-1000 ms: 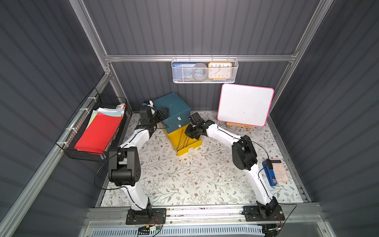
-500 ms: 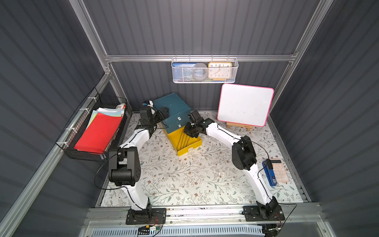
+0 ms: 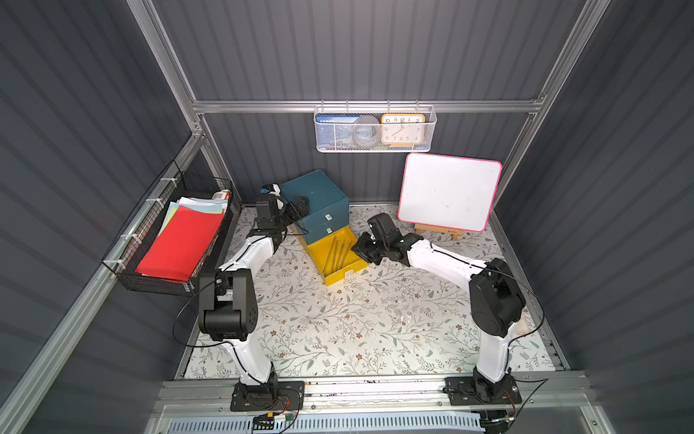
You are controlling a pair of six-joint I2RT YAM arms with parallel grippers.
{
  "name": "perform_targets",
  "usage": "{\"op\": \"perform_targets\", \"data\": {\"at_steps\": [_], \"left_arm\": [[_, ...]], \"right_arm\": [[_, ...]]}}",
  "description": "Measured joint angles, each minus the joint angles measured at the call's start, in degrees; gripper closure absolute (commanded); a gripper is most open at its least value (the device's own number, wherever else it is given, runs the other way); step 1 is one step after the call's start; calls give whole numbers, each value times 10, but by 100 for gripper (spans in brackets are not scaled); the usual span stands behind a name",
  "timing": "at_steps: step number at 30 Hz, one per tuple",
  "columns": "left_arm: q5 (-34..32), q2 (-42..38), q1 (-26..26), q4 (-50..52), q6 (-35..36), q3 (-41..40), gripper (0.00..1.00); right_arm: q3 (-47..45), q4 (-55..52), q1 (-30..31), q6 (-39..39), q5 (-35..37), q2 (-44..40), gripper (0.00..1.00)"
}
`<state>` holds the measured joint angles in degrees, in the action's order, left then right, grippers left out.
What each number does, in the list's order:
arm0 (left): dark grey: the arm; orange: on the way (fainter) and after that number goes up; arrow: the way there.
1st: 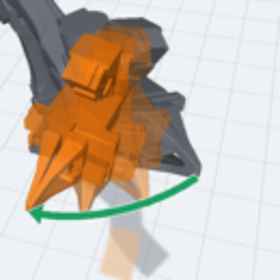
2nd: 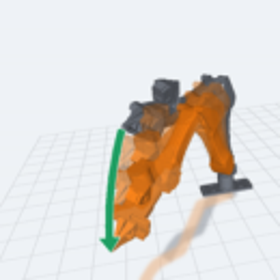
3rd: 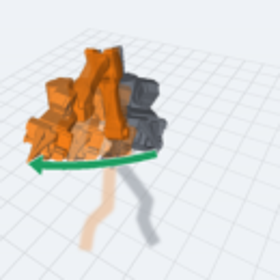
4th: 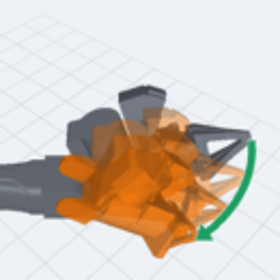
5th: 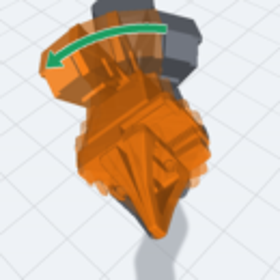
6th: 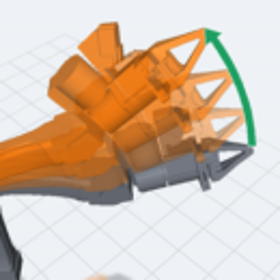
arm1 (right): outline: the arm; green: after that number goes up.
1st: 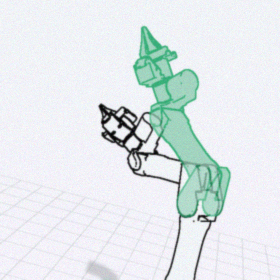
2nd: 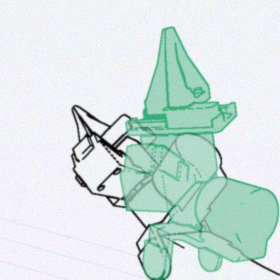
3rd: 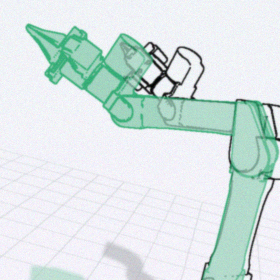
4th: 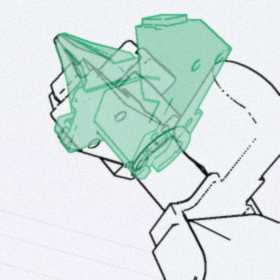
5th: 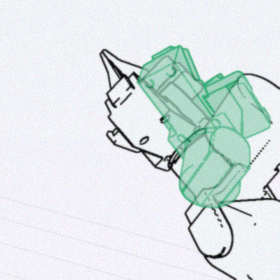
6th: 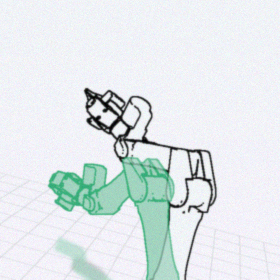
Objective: Please place the pencils in the drawer according to their color
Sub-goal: Close the drawer in the storage box.
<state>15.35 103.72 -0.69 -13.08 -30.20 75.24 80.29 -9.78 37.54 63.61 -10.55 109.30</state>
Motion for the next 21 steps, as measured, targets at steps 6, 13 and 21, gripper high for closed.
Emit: {"op": "perform_targets", "data": {"at_steps": [6, 13, 21], "left_arm": [[-2, 0, 0, 0, 0, 0, 0], [-4, 0, 0, 0, 0, 0, 0], [-7, 0, 0, 1, 0, 0, 0]], "right_arm": [[-118, 76, 0, 63, -10, 0, 85], [-139, 167, 1, 118, -19, 38, 100], [-88, 201, 1, 155, -19, 110, 100]]}}
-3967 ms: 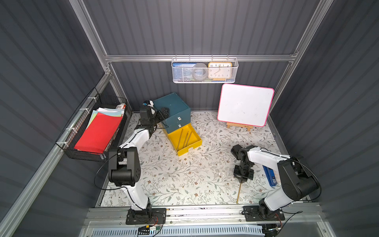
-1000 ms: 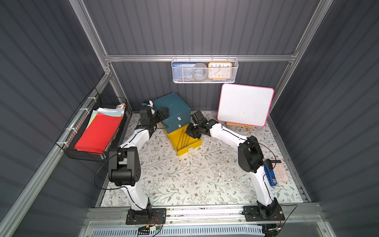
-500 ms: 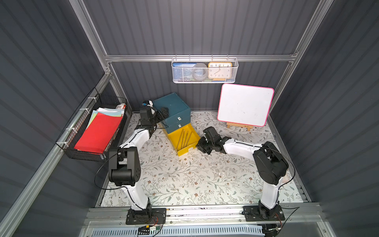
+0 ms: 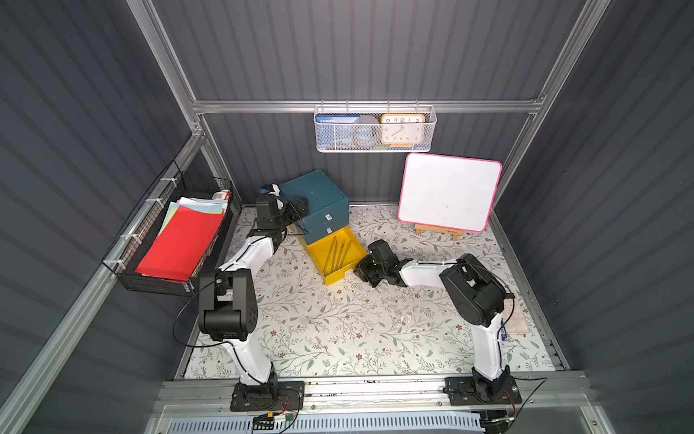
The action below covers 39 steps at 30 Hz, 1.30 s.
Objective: Please place the pencils in the drawer according to their color
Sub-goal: Close the drawer in the storage box.
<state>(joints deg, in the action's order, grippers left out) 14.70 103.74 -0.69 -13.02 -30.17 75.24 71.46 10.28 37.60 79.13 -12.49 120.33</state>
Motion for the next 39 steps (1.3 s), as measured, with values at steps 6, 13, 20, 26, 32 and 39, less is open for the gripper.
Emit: {"op": "perform_targets", "data": {"at_steps": [6, 13, 20, 26, 32, 39], "left_arm": [[-2, 0, 0, 0, 0, 0, 0], [-2, 0, 0, 0, 0, -1, 0], [-2, 0, 0, 0, 0, -1, 0], [-2, 0, 0, -1, 0, -4, 0], [-2, 0, 0, -8, 0, -8, 0], [-4, 0, 0, -18, 0, -13, 0]], "right_arm": [[90, 8, -2, 26, 1, 59, 100], [185, 15, -8, 51, 0, 116, 100], [256, 35, -12, 79, -3, 170, 100], [312, 57, -17, 105, -6, 221, 100], [357, 90, -20, 141, -9, 271, 100], [345, 113, -20, 149, -19, 272, 100]]}}
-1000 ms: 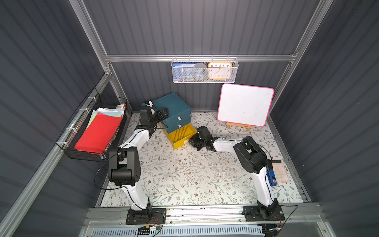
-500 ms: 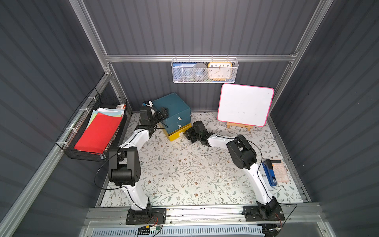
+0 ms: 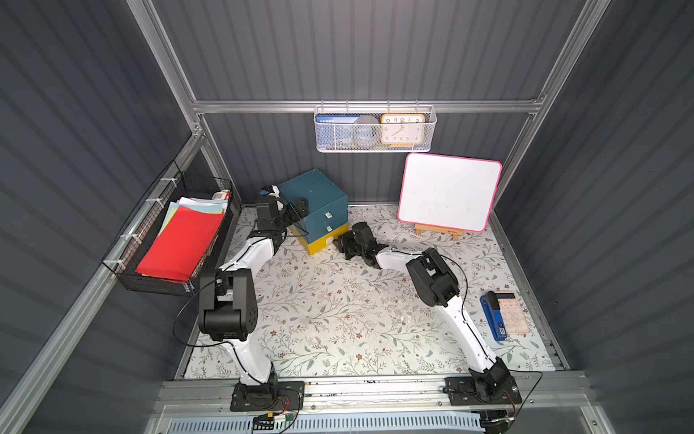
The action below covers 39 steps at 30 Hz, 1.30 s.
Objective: Please place the pencils in the drawer according to their color
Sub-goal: Close the drawer in the storage box, then reset both arms
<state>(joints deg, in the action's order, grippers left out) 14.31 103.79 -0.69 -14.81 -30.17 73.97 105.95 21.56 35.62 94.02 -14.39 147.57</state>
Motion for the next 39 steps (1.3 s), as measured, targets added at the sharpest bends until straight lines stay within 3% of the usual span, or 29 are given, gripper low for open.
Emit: {"op": "perform_targets", "data": {"at_steps": [9, 18, 24, 25, 27, 30, 31, 35, 39], "left_arm": [[-2, -4, 1, 34, 6, 24, 0], [-17, -38, 4, 73, 27, 172, 0], [-37, -123, 12, 71, 55, 191, 0], [-44, -140, 16, 68, 60, 184, 0], [-59, -176, 26, 53, 70, 156, 0], [-88, -237, 47, 16, 89, 83, 0], [-99, -256, 54, 1, 96, 56, 0], [-145, -318, 64, -64, 120, -55, 0], [-190, -376, 64, -150, 149, -176, 0]], "right_arm": [[-151, 22, 0, -31, -7, -154, 98], [-305, -14, -26, -115, -13, -371, 67], [-374, -131, -74, -222, -6, -518, 50], [-381, -157, -84, -245, 0, -545, 47], [-390, -206, -103, -289, 14, -598, 31], [-408, -271, -128, -360, 53, -677, 22], [-415, -290, -135, -384, 68, -703, 3], [-444, -361, -160, -478, 144, -802, 1], [-499, -362, -184, -586, 271, -891, 1]]}}
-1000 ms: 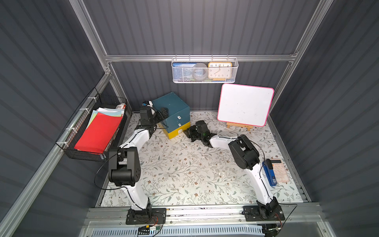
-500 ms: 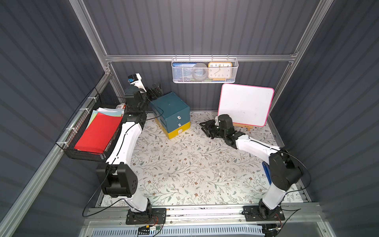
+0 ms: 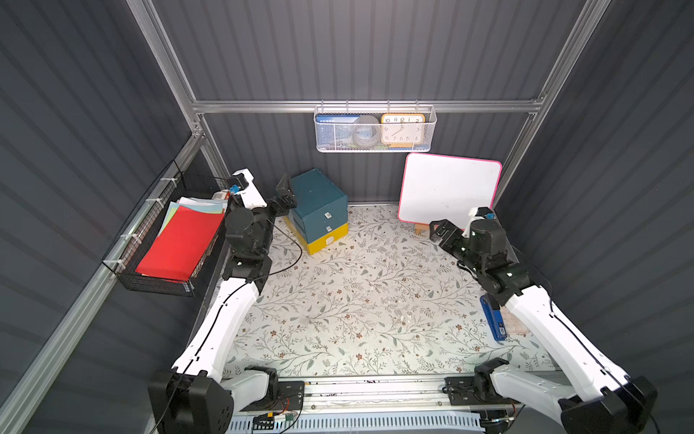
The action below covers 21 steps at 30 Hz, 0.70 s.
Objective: Please place the pencils in the drawer according to their color
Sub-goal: Reset both arms
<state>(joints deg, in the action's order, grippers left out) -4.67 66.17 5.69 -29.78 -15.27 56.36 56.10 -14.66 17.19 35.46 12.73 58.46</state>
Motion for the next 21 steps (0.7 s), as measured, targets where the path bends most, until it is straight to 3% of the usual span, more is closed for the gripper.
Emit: {"op": "perform_targets", "data": {"at_steps": [4, 10, 16, 21], "left_arm": [[-51, -45, 0, -94, 11, -107, 0], [-98, -43, 0, -203, 42, -226, 0], [-127, 26, 0, -334, 89, -319, 0], [-122, 148, -10, -502, 122, -367, 0]], "right_arm": [[-91, 53, -55, -97, 101, -35, 1], [-192, 159, -144, -164, 154, 37, 1], [-269, 312, -146, -211, 141, 168, 1], [-323, 447, -146, -269, 96, 229, 1]]}}
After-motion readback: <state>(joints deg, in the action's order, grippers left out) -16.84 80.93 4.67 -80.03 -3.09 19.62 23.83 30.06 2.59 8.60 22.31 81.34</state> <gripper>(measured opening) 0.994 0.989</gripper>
